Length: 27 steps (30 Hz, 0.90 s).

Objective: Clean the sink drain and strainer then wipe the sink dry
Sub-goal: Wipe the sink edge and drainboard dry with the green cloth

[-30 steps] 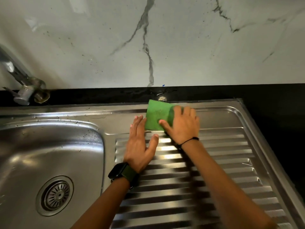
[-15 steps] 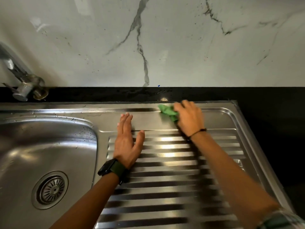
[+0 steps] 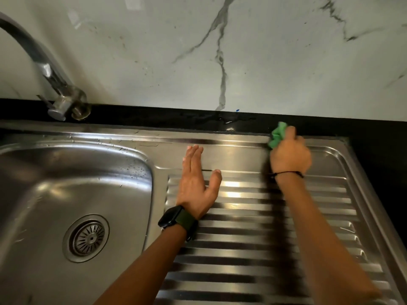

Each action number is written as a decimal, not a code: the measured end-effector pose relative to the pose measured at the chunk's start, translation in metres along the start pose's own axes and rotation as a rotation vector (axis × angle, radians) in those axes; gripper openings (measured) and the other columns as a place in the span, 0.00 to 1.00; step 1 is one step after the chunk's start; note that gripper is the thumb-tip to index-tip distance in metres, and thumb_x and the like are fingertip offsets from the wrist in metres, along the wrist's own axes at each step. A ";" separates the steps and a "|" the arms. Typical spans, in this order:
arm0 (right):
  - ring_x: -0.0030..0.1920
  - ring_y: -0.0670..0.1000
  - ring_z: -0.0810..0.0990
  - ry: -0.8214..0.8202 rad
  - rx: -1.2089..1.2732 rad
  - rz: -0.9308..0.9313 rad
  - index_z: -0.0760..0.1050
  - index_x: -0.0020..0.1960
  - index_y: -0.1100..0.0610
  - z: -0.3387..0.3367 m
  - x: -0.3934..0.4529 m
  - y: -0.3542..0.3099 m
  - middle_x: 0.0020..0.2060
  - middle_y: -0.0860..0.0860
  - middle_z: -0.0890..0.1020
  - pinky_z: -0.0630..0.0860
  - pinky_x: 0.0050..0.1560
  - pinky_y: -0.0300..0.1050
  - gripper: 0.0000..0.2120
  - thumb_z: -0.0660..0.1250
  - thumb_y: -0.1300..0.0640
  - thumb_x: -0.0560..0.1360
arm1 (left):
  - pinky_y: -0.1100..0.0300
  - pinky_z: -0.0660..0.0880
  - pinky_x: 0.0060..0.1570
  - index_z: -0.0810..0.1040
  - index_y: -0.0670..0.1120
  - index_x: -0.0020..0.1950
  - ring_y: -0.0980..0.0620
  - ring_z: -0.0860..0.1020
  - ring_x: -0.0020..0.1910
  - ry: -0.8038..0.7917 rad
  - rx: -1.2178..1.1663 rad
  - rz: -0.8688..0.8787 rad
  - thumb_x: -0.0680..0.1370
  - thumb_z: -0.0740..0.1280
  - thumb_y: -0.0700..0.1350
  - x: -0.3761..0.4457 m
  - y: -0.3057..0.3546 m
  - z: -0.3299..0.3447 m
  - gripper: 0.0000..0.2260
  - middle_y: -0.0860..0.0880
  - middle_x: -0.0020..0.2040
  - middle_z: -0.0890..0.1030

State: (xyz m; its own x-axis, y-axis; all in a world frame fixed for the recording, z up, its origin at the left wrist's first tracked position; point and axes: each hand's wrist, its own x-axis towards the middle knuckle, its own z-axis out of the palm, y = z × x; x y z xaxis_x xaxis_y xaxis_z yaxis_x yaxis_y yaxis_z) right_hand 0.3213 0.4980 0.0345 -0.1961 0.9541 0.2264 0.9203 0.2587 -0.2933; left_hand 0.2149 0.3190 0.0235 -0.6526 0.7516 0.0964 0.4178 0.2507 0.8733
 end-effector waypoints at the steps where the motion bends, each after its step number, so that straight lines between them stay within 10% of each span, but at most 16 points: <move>1: 0.50 0.66 0.77 -0.015 0.009 -0.070 0.65 0.65 0.58 0.004 -0.012 -0.025 0.53 0.64 0.75 0.74 0.44 0.55 0.17 0.59 0.58 0.77 | 0.50 0.56 0.74 0.56 0.46 0.74 0.52 0.53 0.75 0.009 -0.005 0.001 0.73 0.57 0.52 0.000 -0.001 0.001 0.30 0.49 0.76 0.56; 7: 0.52 0.62 0.76 -0.282 0.169 -0.605 0.64 0.67 0.53 0.038 -0.074 -0.161 0.54 0.60 0.73 0.73 0.44 0.51 0.18 0.59 0.53 0.78 | 0.42 0.67 0.65 0.57 0.45 0.73 0.45 0.66 0.69 0.259 -0.222 -0.159 0.73 0.54 0.51 0.003 -0.005 -0.011 0.28 0.43 0.71 0.66; 13: 0.51 0.59 0.75 -0.260 0.198 -0.797 0.72 0.59 0.53 0.028 -0.067 -0.112 0.52 0.57 0.76 0.74 0.42 0.50 0.13 0.60 0.52 0.77 | 0.43 0.71 0.61 0.63 0.42 0.69 0.44 0.70 0.64 0.197 -0.140 -0.094 0.74 0.54 0.50 0.000 0.000 -0.010 0.25 0.41 0.68 0.68; 22: 0.52 0.66 0.75 -0.151 -0.250 -0.287 0.72 0.62 0.59 -0.051 -0.018 0.123 0.53 0.64 0.76 0.74 0.47 0.58 0.21 0.60 0.69 0.70 | 0.45 0.70 0.61 0.59 0.48 0.72 0.42 0.71 0.62 0.051 -0.030 -0.065 0.74 0.52 0.56 -0.004 0.002 -0.009 0.27 0.38 0.70 0.66; 27: 0.50 0.66 0.74 -0.074 -0.174 -0.131 0.72 0.60 0.62 -0.051 -0.035 0.110 0.51 0.66 0.76 0.71 0.41 0.53 0.19 0.58 0.71 0.70 | 0.41 0.67 0.65 0.61 0.46 0.71 0.40 0.66 0.68 0.051 -0.054 -0.069 0.74 0.51 0.54 -0.006 0.009 -0.009 0.27 0.39 0.71 0.65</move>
State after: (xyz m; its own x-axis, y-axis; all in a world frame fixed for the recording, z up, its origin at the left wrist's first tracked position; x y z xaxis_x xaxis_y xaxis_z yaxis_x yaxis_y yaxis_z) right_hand 0.4471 0.4854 0.0414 -0.3361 0.9242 0.1811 0.9287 0.3573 -0.0994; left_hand 0.2169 0.3109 0.0352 -0.7109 0.7009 0.0578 0.3368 0.2670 0.9029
